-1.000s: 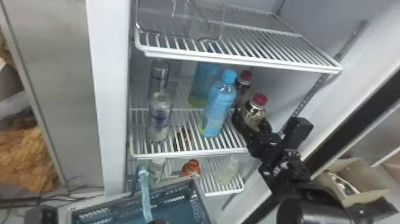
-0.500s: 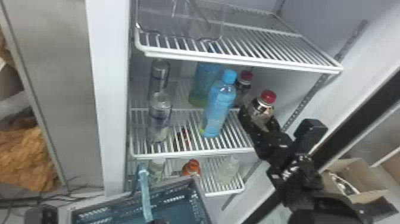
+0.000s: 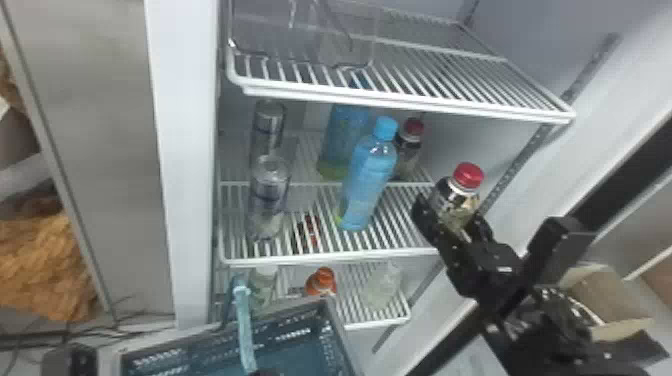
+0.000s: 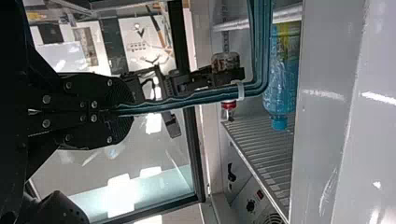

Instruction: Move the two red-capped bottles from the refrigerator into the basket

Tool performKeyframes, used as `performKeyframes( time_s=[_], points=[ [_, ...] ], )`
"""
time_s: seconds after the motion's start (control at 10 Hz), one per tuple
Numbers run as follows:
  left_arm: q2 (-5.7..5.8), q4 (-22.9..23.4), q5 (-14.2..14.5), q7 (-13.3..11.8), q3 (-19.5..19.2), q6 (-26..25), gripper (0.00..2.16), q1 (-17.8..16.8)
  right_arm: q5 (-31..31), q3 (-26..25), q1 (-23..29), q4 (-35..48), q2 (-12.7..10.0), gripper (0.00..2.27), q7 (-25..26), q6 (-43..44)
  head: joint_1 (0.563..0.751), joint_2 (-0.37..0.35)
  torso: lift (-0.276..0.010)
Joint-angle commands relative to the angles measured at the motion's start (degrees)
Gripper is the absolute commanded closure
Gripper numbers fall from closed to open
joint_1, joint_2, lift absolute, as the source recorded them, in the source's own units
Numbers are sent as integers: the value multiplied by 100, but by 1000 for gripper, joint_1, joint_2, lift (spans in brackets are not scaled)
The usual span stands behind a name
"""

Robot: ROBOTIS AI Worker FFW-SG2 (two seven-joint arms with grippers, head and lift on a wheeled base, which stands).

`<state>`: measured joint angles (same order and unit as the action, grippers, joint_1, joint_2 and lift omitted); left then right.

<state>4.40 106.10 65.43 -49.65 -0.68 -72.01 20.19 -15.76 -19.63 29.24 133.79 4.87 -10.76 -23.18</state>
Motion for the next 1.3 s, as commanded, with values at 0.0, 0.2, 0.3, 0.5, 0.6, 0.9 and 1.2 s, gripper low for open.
performKeyframes(
  time_s=[0.0,0.2,0.3,0.5,0.6,0.9,1.2],
  points=[
    [-1,0,4,-1,-12,1,1181,19,-126,-93,381,338,-12,1283,-5,-157,695,-350,0],
    [8,0,4,-1,0,1,1181,19,-263,-242,887,901,-30,1282,-5,-340,695,-350,0],
    [8,0,-7,-1,0,-13,1181,19,-309,-345,1140,1210,-65,1283,-5,-452,695,-350,0],
    [-1,0,-7,8,0,1,1181,19,-366,-619,1660,1759,-206,1282,-14,-691,695,-350,0],
    [-1,0,-7,8,-12,1,1181,33,-378,-710,1942,1984,-267,1283,-14,-832,695,-350,0],
    [-10,0,-7,26,-34,-13,1181,47,-526,-859,2546,2420,-338,1283,-277,-1493,695,-350,0],
    [-18,0,-7,43,-34,-13,1181,47,-720,-1110,2659,2729,-417,1282,-989,-2505,695,-350,0]
  ],
)
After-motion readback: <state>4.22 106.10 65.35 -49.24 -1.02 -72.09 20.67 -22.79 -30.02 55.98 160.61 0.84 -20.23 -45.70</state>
